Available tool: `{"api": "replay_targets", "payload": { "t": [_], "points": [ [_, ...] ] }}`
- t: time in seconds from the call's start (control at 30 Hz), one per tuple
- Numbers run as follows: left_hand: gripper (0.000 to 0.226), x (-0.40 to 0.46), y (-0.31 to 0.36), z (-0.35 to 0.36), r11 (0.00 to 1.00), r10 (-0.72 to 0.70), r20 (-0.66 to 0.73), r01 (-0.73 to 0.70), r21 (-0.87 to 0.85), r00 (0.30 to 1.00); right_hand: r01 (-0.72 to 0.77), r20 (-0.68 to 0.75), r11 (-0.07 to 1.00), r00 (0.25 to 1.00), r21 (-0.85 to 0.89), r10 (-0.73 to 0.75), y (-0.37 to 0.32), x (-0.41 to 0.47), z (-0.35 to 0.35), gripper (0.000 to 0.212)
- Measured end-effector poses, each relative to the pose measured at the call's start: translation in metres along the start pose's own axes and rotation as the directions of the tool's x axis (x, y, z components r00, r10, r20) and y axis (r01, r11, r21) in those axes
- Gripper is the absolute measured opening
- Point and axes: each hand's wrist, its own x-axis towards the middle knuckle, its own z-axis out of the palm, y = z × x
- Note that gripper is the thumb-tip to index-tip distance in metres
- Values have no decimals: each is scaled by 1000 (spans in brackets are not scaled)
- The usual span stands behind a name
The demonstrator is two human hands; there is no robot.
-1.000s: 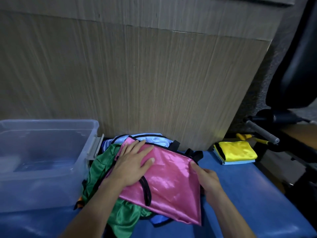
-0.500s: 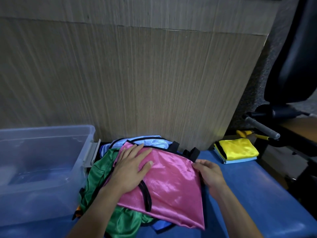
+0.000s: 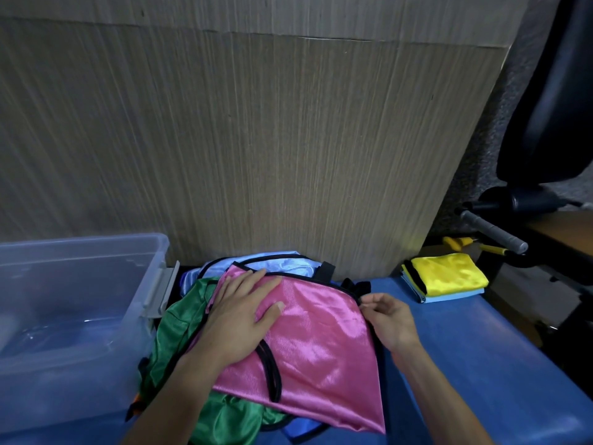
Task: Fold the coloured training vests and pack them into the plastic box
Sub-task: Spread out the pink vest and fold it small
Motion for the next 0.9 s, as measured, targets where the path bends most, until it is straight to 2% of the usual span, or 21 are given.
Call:
{"api": "replay_targets", "payload": {
  "t": [0.23, 0.33, 0.53, 0.67, 0.8, 0.9],
  "points": [
    [67, 0, -3, 2, 1000, 16, -28, -16, -3, 999, 135, 174, 991, 976, 5, -133, -4, -3, -2, 12],
    [67, 1, -3, 2, 1000, 7, -20, -6, 9, 1000, 184, 203, 983, 963, -16, -177, -3, -1, -5, 8],
    [64, 2, -6, 3, 1000, -2, -12, 2, 22, 1000, 41, 260, 985, 962, 168, -84, -6, 12, -18, 11],
    [63, 1, -9, 6, 1000, 12, -25, -11, 17, 1000, -39, 242, 967, 970, 253, -24, -3, 23, -26, 16],
    [62, 2, -9, 6, 1000, 15, -18, -15, 23, 1000, 80, 252, 992, 962, 101, -103, -4, 22, -21, 18],
    [62, 3, -9, 4, 1000, 15, -16, -14, 28, 1000, 188, 88, 981, 979, -42, -184, -4, 19, -14, 20]
  ]
}}
